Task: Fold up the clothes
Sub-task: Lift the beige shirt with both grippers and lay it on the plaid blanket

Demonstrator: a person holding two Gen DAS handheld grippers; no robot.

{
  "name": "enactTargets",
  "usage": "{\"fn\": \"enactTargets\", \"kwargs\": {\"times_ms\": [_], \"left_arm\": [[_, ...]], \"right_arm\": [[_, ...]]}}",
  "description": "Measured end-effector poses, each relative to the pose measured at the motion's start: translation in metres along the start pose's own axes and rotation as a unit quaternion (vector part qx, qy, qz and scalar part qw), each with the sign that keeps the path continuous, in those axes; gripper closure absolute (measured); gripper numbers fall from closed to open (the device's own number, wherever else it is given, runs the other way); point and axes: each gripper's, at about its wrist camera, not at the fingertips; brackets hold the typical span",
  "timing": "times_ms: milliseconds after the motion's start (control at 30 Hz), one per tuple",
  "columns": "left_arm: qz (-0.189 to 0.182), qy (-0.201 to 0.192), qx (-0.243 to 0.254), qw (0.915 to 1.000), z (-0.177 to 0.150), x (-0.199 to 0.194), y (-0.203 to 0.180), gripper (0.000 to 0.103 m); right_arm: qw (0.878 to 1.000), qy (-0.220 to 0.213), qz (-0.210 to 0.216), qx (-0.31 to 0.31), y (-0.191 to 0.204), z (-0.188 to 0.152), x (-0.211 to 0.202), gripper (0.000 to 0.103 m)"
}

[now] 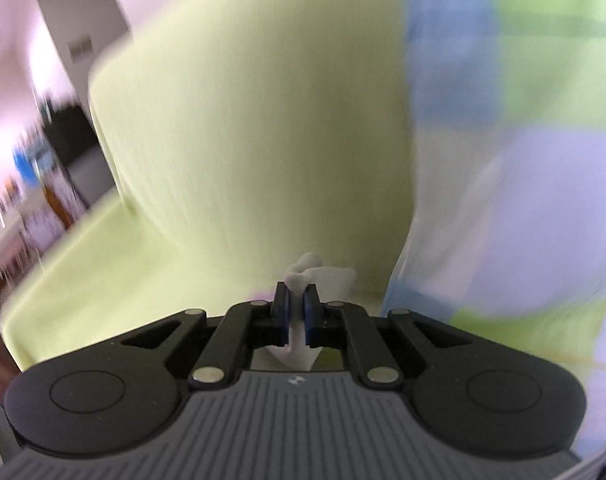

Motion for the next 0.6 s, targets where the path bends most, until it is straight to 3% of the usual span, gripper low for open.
{"fn": "enactTargets", "kwargs": {"times_ms": [67, 133, 200, 233, 267, 300, 333, 367, 467, 600], "left_arm": [[-0.020, -0.023, 0.022, 0.9993, 0.015, -0.028, -0.033, 0.083], [-0.083, -0.021, 0.040, 0.9955, 0.024, -0.061, -0.092, 0.081], [-0.124, 0.006, 0.041, 0.9915, 0.014, -0.073, -0.133, 0.056], [-0.144, 0.019, 0.041, 0.9886, 0.009, -0.079, -0.154, 0.046], [-0.166, 0.055, 0.043, 0.9837, -0.004, -0.083, -0.186, 0.046], [-0.175, 0.093, 0.048, 0.9790, -0.021, -0.088, -0.219, 0.046], [-0.178, 0.107, 0.052, 0.9769, -0.027, -0.089, -0.234, 0.046], [-0.177, 0.131, 0.053, 0.9740, -0.044, -0.095, -0.255, 0.046], [-0.169, 0.186, 0.027, 0.9675, -0.075, -0.096, -0.286, 0.046], [-0.136, 0.206, -0.014, 0.9690, -0.075, -0.066, -0.273, 0.047]], "right_arm": [[0.999, -0.036, -0.006, 0.002, -0.015, 0.018, -0.050, 0.097], [0.997, -0.059, -0.042, -0.010, -0.042, 0.020, -0.120, 0.097], [0.995, -0.049, -0.086, -0.022, -0.067, 0.008, -0.175, 0.097], [0.992, -0.017, -0.125, -0.029, -0.089, -0.006, -0.209, 0.096], [0.988, 0.015, -0.152, -0.033, -0.102, -0.018, -0.228, 0.079], [0.979, 0.070, -0.190, -0.033, -0.124, -0.037, -0.247, 0.064], [0.961, 0.138, -0.235, -0.032, -0.152, -0.061, -0.269, 0.054], [0.951, 0.180, -0.250, -0.026, -0.174, -0.080, -0.288, 0.054], [0.936, 0.252, -0.246, -0.003, -0.221, -0.120, -0.333, 0.055], [0.952, 0.253, -0.173, -0.001, -0.250, -0.131, -0.336, 0.056]]}}
Point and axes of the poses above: each gripper's, at about its wrist camera, not at the fingertips, and x roughly the way its jaws point, y to its left, z to its top, and after that the axes turned 2 degrees about -y, right-handed
